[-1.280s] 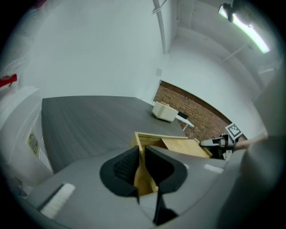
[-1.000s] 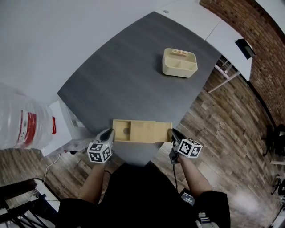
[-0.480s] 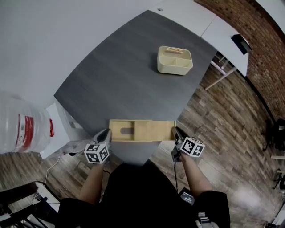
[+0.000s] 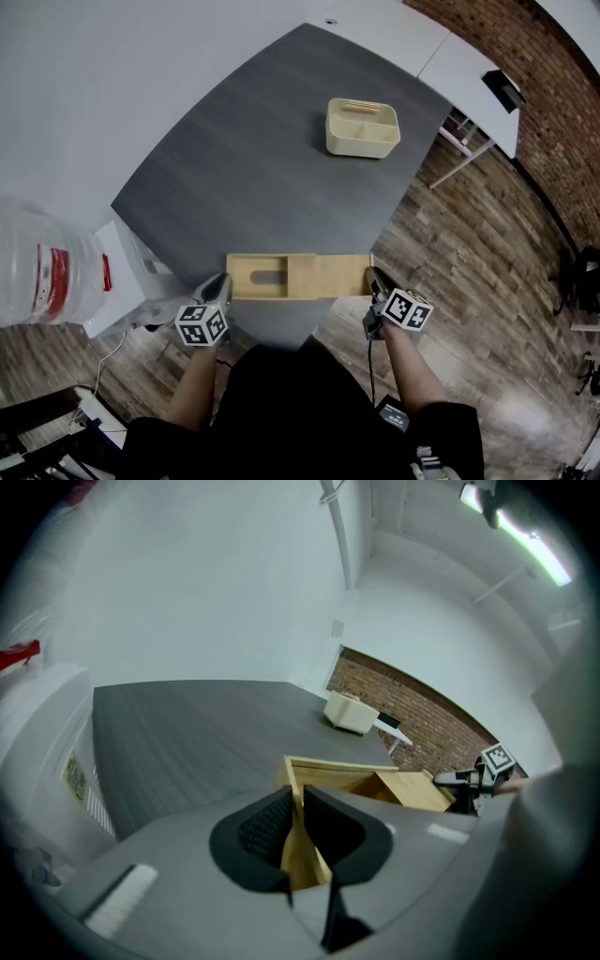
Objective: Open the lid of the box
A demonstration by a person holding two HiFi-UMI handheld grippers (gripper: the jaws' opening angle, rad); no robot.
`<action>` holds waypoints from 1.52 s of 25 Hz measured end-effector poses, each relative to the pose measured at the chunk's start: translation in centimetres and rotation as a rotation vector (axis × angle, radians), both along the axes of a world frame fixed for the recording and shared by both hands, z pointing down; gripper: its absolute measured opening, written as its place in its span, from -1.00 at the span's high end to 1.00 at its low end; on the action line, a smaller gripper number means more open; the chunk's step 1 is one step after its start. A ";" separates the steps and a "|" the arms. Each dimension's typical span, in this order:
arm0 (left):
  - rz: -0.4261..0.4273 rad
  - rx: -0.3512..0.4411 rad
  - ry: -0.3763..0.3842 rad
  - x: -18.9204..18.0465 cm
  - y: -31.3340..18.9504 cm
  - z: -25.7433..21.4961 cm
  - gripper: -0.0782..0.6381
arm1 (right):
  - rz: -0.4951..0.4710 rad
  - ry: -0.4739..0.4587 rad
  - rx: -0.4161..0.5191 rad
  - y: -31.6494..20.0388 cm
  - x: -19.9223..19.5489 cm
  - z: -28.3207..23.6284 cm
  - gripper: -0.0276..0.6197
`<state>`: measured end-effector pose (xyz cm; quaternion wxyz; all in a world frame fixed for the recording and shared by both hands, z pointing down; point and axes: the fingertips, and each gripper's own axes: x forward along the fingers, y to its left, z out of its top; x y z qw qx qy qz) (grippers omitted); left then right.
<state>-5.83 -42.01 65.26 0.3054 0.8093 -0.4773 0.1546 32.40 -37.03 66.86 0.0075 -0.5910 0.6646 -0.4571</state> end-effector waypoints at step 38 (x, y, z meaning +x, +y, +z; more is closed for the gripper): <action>-0.025 0.000 0.000 -0.2 -0.2 0.0 0.68 | 0.103 -0.011 0.001 0.7 3.9 -0.3 0.72</action>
